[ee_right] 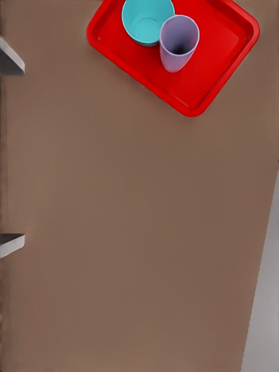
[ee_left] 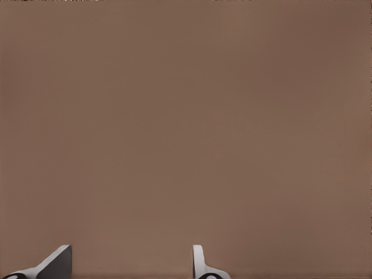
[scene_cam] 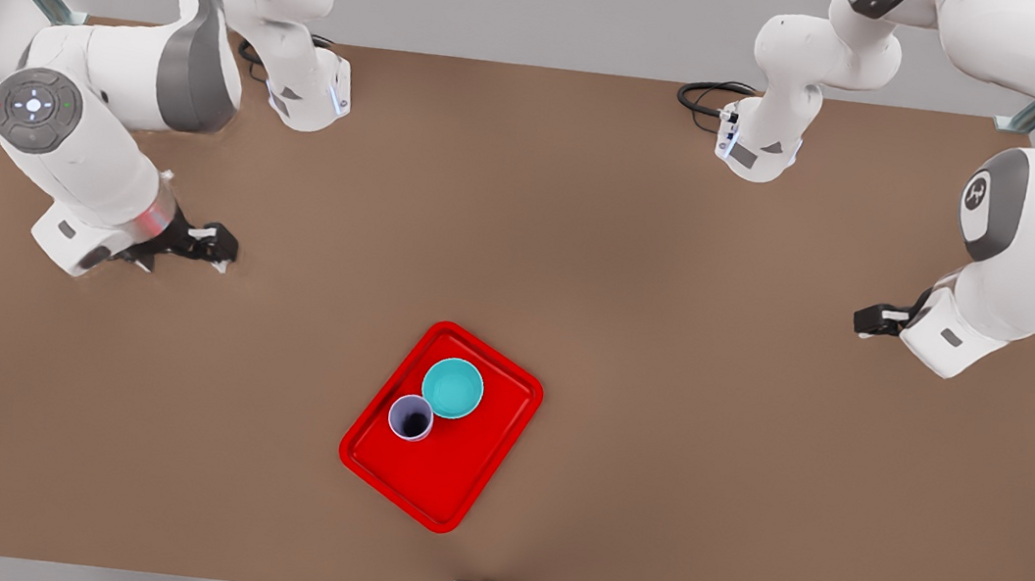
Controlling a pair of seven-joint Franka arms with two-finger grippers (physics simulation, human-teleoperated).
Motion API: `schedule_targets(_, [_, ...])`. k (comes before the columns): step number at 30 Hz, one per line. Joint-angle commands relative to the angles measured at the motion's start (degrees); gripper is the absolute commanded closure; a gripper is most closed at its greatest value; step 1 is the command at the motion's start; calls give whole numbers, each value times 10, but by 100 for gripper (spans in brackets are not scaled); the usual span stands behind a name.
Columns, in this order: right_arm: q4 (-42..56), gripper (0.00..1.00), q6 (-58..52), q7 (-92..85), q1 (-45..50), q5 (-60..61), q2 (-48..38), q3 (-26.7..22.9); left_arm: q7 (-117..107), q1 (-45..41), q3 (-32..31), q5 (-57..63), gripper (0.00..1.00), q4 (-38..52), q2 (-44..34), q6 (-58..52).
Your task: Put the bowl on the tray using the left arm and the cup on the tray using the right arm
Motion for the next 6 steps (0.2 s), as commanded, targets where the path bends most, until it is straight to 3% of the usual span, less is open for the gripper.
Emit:
schedule_targets(1, [0, 0, -2, 0, 1, 0, -6, 0, 0, -1, -1, -2, 0, 0, 0, 0])
schedule_targets(6, [-10, 0, -7, 1, 1, 3, -18, 0, 4, 4, 1, -32, 0, 1, -3, 2])
